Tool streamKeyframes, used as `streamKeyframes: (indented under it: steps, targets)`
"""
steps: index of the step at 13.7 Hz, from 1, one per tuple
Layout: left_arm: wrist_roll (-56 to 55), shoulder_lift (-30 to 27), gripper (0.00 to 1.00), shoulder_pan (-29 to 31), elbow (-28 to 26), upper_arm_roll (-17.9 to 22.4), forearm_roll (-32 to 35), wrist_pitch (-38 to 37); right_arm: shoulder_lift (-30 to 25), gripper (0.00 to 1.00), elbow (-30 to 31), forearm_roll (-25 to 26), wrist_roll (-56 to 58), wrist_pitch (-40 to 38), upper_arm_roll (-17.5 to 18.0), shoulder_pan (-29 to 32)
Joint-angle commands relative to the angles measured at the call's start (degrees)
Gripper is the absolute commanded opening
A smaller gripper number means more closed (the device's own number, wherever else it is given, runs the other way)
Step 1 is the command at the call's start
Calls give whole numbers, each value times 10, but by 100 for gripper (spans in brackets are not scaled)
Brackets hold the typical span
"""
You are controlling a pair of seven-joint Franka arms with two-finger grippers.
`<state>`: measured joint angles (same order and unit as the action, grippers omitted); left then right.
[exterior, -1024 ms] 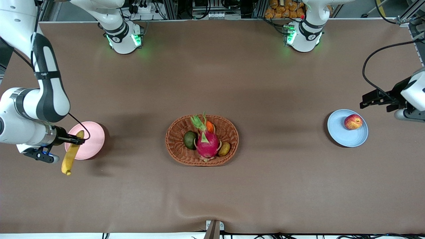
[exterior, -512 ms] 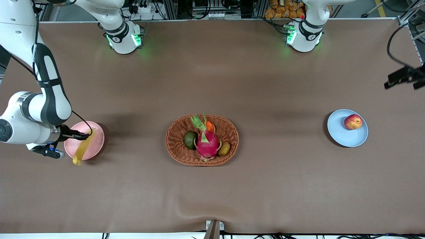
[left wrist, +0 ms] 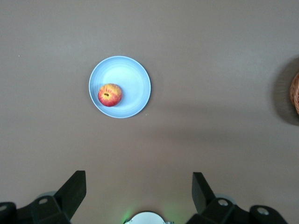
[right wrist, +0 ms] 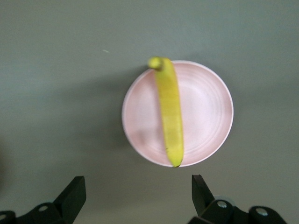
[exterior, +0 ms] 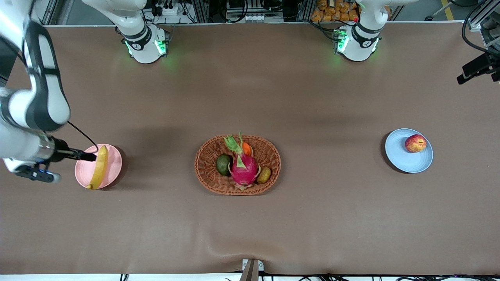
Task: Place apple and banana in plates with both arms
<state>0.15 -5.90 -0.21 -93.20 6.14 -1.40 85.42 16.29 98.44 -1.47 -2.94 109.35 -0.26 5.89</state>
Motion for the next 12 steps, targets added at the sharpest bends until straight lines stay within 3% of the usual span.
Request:
streamKeyframes:
  steps: [1,5,7,9,12]
  targets:
    - [-3,23,100,-14,24,-1,12,8,-92,100,25,-3,39,-45,2,-7]
    - [19,55,100,-14,60,0,11,11,-158,100,11,-15,32,-158,-7,-36]
    - [11,56,100,-13,61,1,8,12,-156,100,-52,-18,29,-224,-25,-48]
    - [8,57,100,-11,60,2,7,11,-154,100,-80,-18,13,-242,-60,-73]
    - [-36,54,100,-13,58,0,7,11,-155,100,-98,-8,14,-245,-63,-70]
